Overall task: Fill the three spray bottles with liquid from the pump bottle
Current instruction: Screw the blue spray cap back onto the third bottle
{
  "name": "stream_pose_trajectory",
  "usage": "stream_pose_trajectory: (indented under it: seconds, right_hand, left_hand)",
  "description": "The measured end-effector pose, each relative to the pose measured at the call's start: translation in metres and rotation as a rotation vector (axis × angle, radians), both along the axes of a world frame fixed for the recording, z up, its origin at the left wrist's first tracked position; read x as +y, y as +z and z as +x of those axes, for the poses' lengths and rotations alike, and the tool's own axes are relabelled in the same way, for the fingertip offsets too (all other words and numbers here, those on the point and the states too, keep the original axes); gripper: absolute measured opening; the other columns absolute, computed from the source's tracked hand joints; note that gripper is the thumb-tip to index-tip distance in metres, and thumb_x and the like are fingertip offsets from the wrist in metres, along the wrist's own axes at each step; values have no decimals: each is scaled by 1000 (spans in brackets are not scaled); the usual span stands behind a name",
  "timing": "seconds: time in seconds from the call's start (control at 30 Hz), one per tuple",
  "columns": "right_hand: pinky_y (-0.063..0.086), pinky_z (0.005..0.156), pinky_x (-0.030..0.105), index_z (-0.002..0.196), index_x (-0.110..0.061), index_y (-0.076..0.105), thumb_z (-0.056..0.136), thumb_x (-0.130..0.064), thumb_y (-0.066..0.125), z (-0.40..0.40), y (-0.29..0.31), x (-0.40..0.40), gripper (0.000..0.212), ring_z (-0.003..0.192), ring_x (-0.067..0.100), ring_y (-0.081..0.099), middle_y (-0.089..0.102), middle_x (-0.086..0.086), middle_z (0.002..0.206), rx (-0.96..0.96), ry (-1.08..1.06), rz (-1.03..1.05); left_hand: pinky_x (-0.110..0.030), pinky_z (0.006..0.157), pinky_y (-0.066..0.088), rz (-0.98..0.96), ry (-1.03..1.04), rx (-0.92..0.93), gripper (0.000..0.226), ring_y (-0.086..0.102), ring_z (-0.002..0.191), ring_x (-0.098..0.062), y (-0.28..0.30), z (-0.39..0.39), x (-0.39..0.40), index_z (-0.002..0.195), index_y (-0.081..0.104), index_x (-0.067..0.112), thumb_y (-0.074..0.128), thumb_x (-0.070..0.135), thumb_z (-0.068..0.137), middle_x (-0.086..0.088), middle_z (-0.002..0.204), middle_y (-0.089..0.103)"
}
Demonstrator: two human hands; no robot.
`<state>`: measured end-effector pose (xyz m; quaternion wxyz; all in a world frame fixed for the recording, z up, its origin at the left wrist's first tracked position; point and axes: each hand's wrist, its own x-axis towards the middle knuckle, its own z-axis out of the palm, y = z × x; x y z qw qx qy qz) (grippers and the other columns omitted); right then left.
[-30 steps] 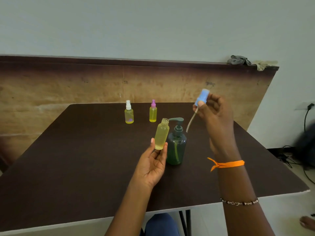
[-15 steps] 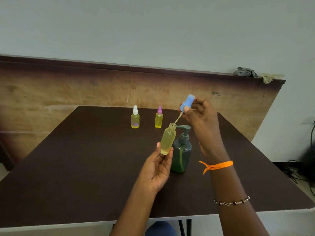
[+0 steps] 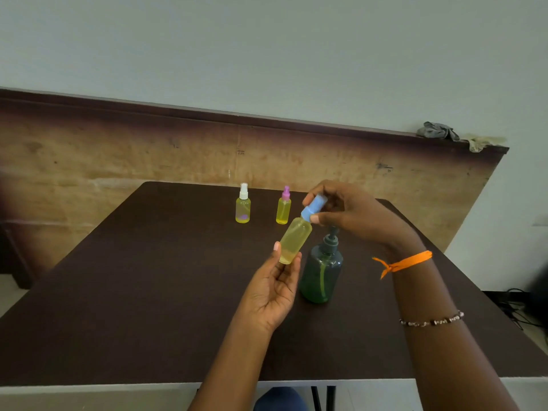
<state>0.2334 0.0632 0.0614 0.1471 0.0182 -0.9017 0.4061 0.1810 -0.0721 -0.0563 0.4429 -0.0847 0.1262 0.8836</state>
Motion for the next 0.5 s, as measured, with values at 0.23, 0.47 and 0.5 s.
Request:
stream_pose_trajectory:
  seconds: [0.23,0.47,0.5]
  right_hand:
    - [49,66,16,94,-8,64,80,13,65,-10,16,9,25,80,-18,57,63,-9,91,-153,56,212]
    - [39,53,22,76,0,64,82,-40,70,-18,18,2,41,50,9,51,57,1,57,-198,-208,473]
    - [35,54,22,77,-2,65,83,-44,67,-18,17,1,42,53,9,48,55,0,59,-179,-231,504]
  left_hand:
    - [-27,60,59,12,-42,-16,65,70,71,-24,1,1,-4,127,52,-5,70,14,67,-18,95,66]
    - [-30,65,59,-4,-21,18,45,71,74,-29,4,4,-3,109,58,-8,66,7,68,-23,91,69]
    - [-30,65,59,-7,-16,20,42,71,73,-29,4,3,-3,107,59,-8,66,7,68,-23,91,69]
